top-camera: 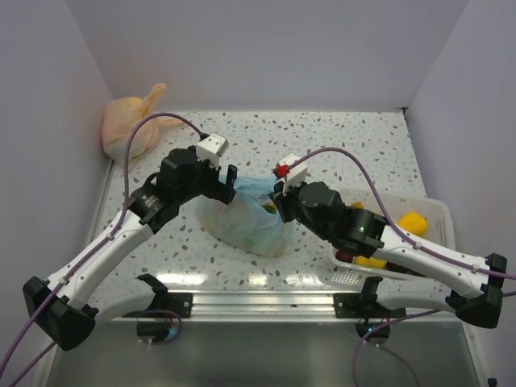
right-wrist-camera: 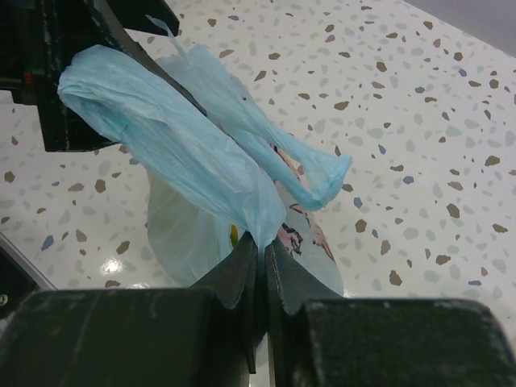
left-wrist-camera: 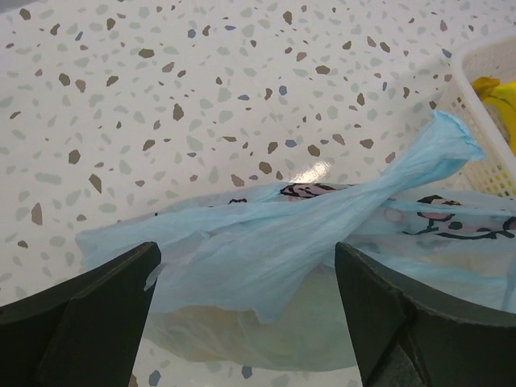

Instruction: Untie the knot of the plastic bag and take out the fruit

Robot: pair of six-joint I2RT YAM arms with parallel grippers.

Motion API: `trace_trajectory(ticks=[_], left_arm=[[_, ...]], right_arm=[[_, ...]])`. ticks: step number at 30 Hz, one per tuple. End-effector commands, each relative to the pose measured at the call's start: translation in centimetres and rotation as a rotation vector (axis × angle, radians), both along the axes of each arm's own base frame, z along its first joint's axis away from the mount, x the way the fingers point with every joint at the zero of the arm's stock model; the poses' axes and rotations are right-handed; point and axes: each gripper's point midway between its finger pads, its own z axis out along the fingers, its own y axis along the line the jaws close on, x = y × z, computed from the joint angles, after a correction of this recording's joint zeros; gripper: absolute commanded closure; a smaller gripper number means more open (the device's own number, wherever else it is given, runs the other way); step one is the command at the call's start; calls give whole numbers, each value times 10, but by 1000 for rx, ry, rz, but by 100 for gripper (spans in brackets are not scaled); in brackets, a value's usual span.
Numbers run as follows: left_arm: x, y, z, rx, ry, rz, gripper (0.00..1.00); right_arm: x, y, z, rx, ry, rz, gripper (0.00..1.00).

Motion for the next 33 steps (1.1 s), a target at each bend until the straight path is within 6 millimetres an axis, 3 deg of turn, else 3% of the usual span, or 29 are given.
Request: trace_trajectory(ticks=[1, 7, 10, 11, 13, 14, 16, 17, 19, 20, 23, 24, 28, 31, 33], left_arm=[[11, -15, 4, 43, -78, -100, 6], [32, -19, -1, 53, -77, -43, 18], [40, -18, -12, 62, -41, 5, 33], [44, -15, -14, 55, -20, 49, 46], [55, -1, -10, 59, -33, 161, 64], [60, 7, -1, 29, -46, 217, 79], [72, 28, 16, 5, -84, 342, 94], [84, 46, 35, -44, -98, 435, 100], [95, 75, 44, -70, -64, 551, 100], [110, 99, 58, -125, -59, 639, 100], [120, 122, 79, -189, -53, 708, 100], [120, 119, 84, -209, -54, 688, 100], [108, 97, 102, -325, -93, 559, 100], [84, 86, 83, -383, -57, 489, 100], [64, 83, 55, -404, -4, 473, 100]], right_arm=[[1, 8, 27, 89, -32, 10, 100], [0, 5, 25, 84, -22, 5, 100], [0, 1, 23, 80, -18, -5, 100], [0, -1, 23, 83, -21, -16, 100], [2, -7, 25, 83, -29, -41, 100], [3, -10, 23, 78, -32, -59, 100], [12, -24, 24, 71, -52, -142, 100], [16, -30, 24, 63, -60, -186, 100], [29, -57, 26, 55, -81, -351, 100], [33, -67, 34, 71, -91, -417, 100], [46, -100, 51, 160, -105, -577, 100], [50, -106, 55, 191, -107, -604, 100], [49, -94, 66, 246, -117, -517, 100], [40, -62, 43, 188, -46, -340, 100], [30, -42, 26, 164, 19, -229, 100]])
